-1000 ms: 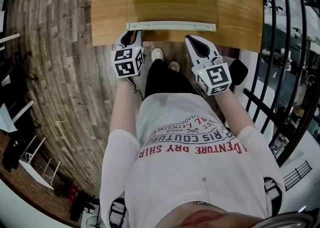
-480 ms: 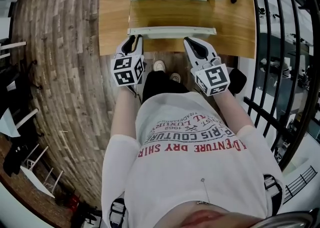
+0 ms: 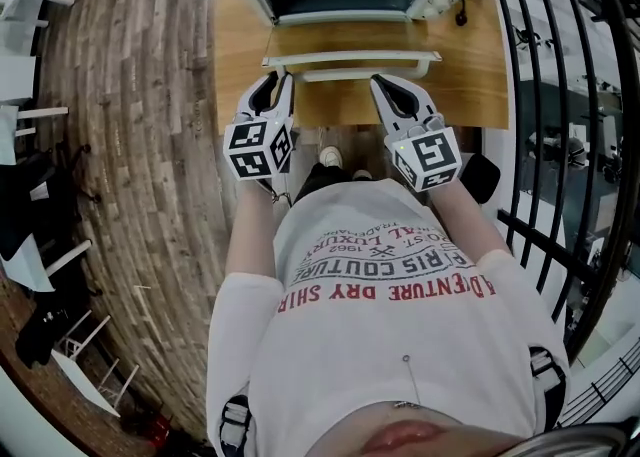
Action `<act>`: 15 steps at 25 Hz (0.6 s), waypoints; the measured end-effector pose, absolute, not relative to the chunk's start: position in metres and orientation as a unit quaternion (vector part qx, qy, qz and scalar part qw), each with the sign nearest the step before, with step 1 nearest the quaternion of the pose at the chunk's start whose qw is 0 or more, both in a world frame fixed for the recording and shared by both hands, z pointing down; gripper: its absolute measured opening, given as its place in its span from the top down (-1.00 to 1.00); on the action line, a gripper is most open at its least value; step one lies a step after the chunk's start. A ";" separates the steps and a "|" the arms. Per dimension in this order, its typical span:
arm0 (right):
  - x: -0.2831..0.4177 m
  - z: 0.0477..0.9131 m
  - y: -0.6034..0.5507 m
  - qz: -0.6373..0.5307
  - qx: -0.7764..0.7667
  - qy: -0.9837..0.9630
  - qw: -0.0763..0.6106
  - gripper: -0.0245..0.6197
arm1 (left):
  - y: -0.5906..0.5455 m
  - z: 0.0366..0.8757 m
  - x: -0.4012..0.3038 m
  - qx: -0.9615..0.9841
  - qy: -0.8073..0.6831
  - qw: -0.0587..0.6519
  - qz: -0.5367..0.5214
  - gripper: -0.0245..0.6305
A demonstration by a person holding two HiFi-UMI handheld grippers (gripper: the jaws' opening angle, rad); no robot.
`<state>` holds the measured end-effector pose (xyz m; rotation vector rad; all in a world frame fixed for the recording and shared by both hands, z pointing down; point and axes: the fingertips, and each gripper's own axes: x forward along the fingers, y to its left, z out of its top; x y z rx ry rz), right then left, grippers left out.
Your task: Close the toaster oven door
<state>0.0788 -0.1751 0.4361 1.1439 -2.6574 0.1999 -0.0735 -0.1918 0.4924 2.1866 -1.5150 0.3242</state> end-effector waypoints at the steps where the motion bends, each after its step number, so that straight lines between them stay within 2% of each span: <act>1: 0.078 0.434 -0.178 0.066 0.396 -0.908 0.118 0.96 | -0.195 0.489 -0.074 0.797 -0.548 0.225 0.115 0.65; 15: 0.075 0.414 -0.204 0.044 0.441 -0.892 0.091 0.96 | -0.222 0.457 -0.076 0.821 -0.525 0.210 0.084 0.63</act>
